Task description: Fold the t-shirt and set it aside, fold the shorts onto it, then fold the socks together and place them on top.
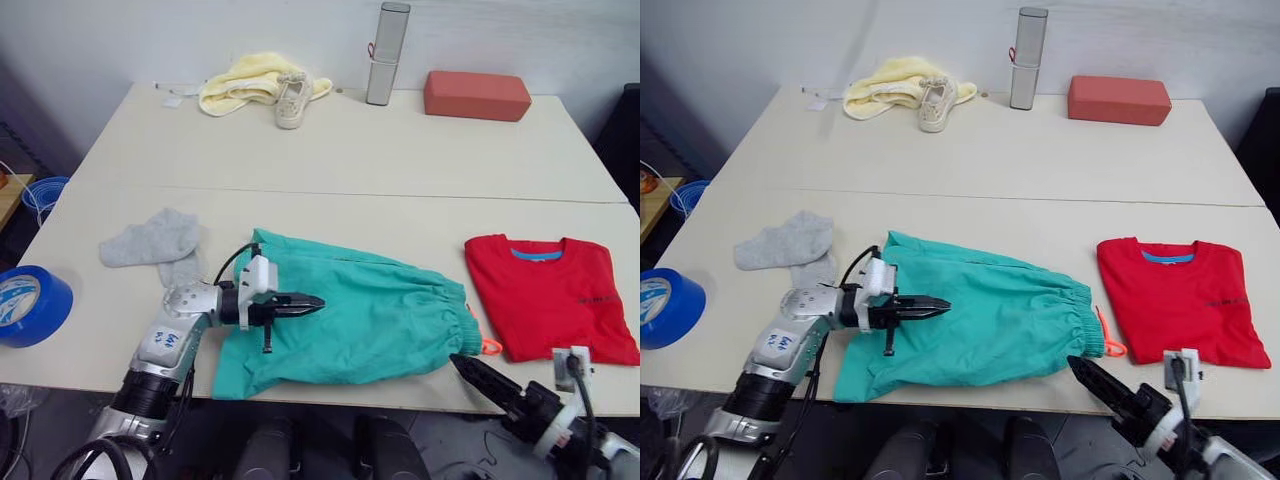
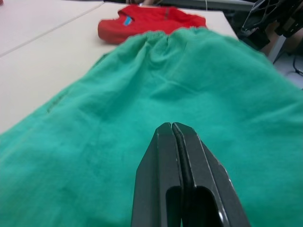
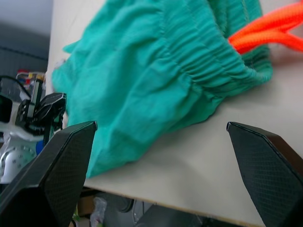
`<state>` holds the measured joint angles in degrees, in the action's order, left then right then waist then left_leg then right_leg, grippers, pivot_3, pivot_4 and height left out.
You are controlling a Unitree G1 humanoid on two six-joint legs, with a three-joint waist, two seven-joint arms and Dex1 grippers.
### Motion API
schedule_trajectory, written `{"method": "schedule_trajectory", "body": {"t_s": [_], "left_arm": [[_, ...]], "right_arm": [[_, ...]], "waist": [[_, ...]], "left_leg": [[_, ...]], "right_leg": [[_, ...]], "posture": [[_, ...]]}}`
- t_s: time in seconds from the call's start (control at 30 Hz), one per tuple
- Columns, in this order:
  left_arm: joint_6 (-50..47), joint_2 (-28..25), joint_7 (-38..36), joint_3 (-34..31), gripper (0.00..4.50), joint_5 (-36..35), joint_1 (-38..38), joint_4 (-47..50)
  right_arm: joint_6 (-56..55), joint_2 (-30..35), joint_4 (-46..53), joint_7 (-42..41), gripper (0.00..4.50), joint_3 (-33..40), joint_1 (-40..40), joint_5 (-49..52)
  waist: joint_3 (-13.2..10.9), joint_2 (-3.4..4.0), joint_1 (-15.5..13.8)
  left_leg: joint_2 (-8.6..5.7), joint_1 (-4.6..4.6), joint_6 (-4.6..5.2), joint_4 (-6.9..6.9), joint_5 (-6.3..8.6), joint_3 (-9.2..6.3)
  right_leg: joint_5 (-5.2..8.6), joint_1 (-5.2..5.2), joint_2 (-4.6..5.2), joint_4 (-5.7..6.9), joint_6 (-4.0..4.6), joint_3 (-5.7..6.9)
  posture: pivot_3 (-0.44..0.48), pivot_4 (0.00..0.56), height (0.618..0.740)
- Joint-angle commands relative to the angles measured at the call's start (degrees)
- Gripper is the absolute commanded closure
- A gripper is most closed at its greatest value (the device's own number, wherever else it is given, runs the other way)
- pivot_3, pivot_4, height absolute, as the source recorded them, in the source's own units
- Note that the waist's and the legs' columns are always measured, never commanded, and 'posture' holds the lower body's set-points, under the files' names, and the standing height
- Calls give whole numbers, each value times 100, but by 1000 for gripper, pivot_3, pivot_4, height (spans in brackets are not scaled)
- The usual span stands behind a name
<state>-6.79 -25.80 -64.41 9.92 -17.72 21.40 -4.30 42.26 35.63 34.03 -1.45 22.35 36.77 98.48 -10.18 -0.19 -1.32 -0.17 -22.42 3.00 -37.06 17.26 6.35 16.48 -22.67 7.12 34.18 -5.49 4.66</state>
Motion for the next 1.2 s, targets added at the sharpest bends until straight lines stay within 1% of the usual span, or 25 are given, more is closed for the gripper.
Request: {"method": "schedule_trajectory", "body": {"t_s": [0.03, 0.17, 0.33, 0.43, 0.53, 0.6, 0.7, 0.8, 0.93, 1.07, 1.2], "left_arm": [[183, 150, 28, 69, 4475, 102, 157, -279], [617, 207, -37, 137, 4475, 370, 262, -820], [952, 184, -177, 177, 4475, 518, 340, -1189], [1063, 198, -219, 182, 4475, 587, 409, -1423], [1191, 195, -295, 209, 4475, 626, 415, -1564], [1247, 214, -297, 202, 4475, 628, 365, -1605], [1308, 243, -296, 195, 4500, 623, 297, -1645], [1347, 261, -312, 173, 4500, 590, 299, -1685], [1420, 259, -266, 90, 4500, 578, 387, -1784], [1314, 268, -63, -133, 4500, 466, 524, -1759], [1015, 314, 165, -302, 4500, 333, 515, -1525]], "right_arm": [[-323, -456, 0, 551, 0, -382, -347, 204], [-564, -954, -302, 972, 0, -725, -1010, -138], [-763, -1424, -477, 1295, 0, -980, -1558, -314], [-858, -1680, -642, 1383, 0, -1148, -1938, -485], [-943, -1873, -776, 1394, 0, -1178, -2101, -756], [-939, -1933, -889, 1252, 0, -1196, -2218, -968], [-1099, -2084, -1041, 1002, 637, -1241, -2425, -1510], [-1340, -2238, -1118, 651, 1727, -1244, -2562, -2091], [-1595, -2369, -1123, 239, 3172, -1151, -2729, -2582], [-1829, -2578, -1175, 240, 4481, -874, -2964, -2632], [-1983, -2505, -1199, -56, 4481, -773, -3031, -3160]], "waist": [[4, -10, 0], [7, -13, 81], [10, -15, 135], [14, -22, 181], [14, -21, 172], [15, -20, 170], [15, -20, 173], [21, -11, 169], [21, -8, 169], [20, -7, 158], [17, -3, 145]], "left_leg": [[0, 0, 0, -2, 0, 0], [0, 1, 8, -3, 1, 3], [0, 2, 17, -3, 0, 0], [0, 3, 18, -4, -2, 0], [0, 4, 22, -2, -9, -1], [0, 5, 22, 0, -9, -2], [0, 5, 23, -1, -9, -1], [0, 5, 23, -1, -9, 0], [0, 5, 23, 0, -9, 0], [0, 4, 23, -1, -9, 0], [-1, -11, 22, 2, -10, 0]], "right_leg": [[-1, 2, -1, -2, -1, 1], [-6, 4, -1, -4, -10, 1], [-10, 6, 0, -1, -12, 2], [-13, 6, 0, 0, -10, 1], [-20, 6, 0, 1, -5, 1], [-20, 6, 0, 1, -5, 1], [-20, 7, 1, 0, -5, 1], [-20, 7, 1, 1, -5, 1], [-20, 5, 1, 2, -5, 1], [-21, 5, 1, 2, -7, 1], [-21, -13, 1, 4, -8, 3]], "posture": [[0, 150, 740], [0, 150, 740], [0, 150, 740], [0, 150, 740], [0, 150, 740], [0, 150, 740], [0, 150, 740], [0, 150, 740], [0, 150, 740], [0, 150, 740], [0, 150, 740]]}}
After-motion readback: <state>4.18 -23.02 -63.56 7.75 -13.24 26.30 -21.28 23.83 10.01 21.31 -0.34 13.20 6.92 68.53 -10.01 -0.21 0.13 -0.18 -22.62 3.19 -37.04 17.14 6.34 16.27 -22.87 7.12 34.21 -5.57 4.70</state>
